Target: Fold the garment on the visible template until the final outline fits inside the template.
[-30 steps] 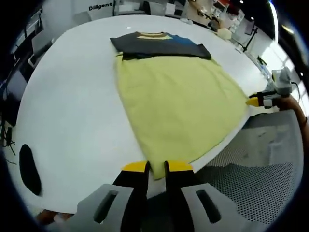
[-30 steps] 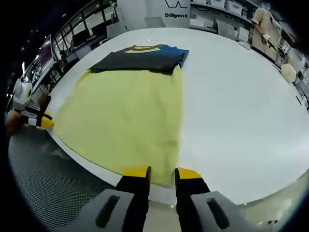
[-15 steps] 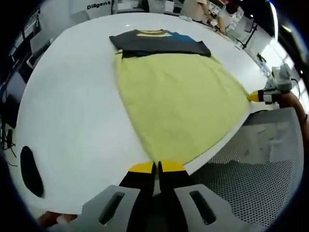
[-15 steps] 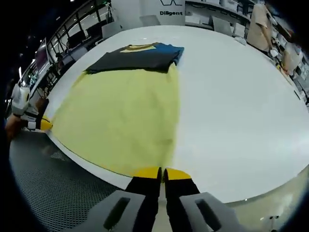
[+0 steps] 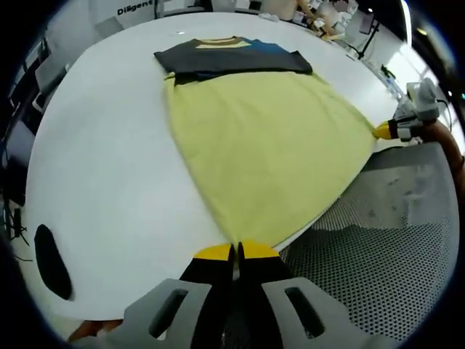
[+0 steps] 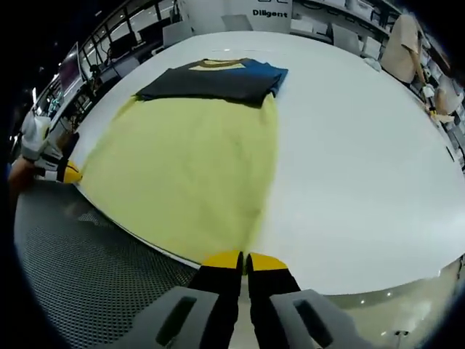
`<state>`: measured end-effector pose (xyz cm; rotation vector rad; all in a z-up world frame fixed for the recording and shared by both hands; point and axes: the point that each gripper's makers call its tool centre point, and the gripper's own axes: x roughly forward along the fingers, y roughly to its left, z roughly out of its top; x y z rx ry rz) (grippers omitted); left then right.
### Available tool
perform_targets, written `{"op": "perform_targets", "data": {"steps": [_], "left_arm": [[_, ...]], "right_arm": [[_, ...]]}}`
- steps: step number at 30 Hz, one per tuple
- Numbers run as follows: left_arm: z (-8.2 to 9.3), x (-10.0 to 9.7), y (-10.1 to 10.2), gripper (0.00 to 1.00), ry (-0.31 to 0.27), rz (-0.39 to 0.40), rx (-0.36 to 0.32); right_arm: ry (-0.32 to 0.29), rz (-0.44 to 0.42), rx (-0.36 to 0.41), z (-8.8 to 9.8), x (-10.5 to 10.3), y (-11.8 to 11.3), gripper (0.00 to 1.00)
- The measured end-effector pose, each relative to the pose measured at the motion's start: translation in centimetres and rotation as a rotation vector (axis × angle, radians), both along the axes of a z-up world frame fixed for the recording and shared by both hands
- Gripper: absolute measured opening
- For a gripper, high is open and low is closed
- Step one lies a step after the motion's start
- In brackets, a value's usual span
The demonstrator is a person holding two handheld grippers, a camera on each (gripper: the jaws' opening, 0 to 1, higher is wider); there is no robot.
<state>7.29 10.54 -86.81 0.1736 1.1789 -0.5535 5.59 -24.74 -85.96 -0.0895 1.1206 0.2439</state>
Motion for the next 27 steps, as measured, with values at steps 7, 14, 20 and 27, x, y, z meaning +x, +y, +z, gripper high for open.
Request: {"op": "perform_targets", "data": {"steps": [7, 14, 20, 27], "left_arm": [[0.0, -0.3, 0.1, 0.02, 0.027, 0.012, -0.002], [0.2, -0.2, 0.0, 0.02, 0.037, 0.022, -0.010], [0.8, 0.3, 0.1, 0.01, 0.038, 0.063, -0.044], [2.2, 1.7, -0.2, 0.01, -0.001, 0.057, -0.061]], "right_arm": [[0.029, 0.008, -0.006, 0.0, -0.2, 0.1, 0.00], [0.038, 0.011, -0.011, 0.4, 0.1, 0.1, 0.00], [0.027, 0.050, -0.023, 1.5, 0.6, 0.3, 0.00], [-0.035, 0.050, -0.011, 3.5, 2.4, 0.3, 0.00]]}}
